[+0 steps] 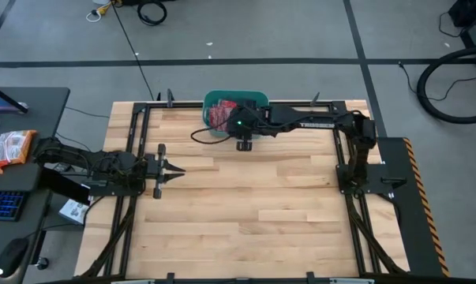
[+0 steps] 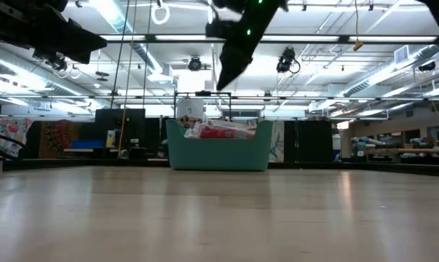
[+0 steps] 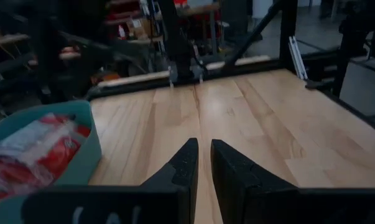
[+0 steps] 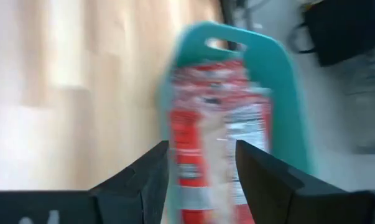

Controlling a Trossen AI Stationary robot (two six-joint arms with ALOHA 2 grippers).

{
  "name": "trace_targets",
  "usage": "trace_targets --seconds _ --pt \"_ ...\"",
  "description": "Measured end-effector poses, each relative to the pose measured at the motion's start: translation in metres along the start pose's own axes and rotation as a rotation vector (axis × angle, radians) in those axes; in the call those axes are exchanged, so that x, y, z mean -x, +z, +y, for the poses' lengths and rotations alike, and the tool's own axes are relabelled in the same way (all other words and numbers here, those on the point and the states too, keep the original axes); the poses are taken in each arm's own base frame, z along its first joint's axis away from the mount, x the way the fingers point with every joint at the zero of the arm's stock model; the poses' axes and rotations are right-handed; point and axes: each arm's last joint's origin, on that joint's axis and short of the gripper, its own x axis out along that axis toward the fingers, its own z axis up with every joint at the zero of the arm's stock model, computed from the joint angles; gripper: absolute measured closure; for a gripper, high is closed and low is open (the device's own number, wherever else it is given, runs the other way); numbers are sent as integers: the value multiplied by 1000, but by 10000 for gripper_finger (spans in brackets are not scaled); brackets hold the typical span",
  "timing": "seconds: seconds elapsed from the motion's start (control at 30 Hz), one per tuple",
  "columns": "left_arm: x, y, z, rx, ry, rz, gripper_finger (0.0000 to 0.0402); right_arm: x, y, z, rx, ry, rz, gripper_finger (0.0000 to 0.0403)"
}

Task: Sort popcorn bags into baskets
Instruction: Return to Home Position

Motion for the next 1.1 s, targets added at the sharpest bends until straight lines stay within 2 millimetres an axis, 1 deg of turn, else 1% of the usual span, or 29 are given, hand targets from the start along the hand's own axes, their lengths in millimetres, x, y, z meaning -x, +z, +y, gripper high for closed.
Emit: trace_targets --seconds 0.07,0.13,0.23,0.37,0.43,0.5,0.63,0.77,0.97,1.1 --pt "2 3 1 0 9 -33 353 14 0 0 -90 75 -31 215" --pt "7 5 3 8 15 -65 353 26 -6 0 -154 123 -61 215" --pt "17 5 5 19 17 -81 353 40 -21 4 -222 130 -81 215" --pt "28 4 8 29 -10 -118 353 51 -47 15 -320 133 -145 215" --pt "31 0 7 34 -21 -153 354 54 -62 23 -374 139 -190 215" --pt "31 -9 6 29 -17 -186 354 54 -79 32 -426 148 -235 215" --pt "24 -21 5 38 30 -224 354 56 -112 47 -532 172 -317 215" --pt "22 -26 5 82 33 -246 354 59 -146 62 -609 198 -399 215" --pt "20 -32 0 133 -85 -253 354 59 -194 73 -715 220 -589 215" --pt "19 -33 -1 158 -100 -276 354 58 -223 79 -761 223 -686 215"
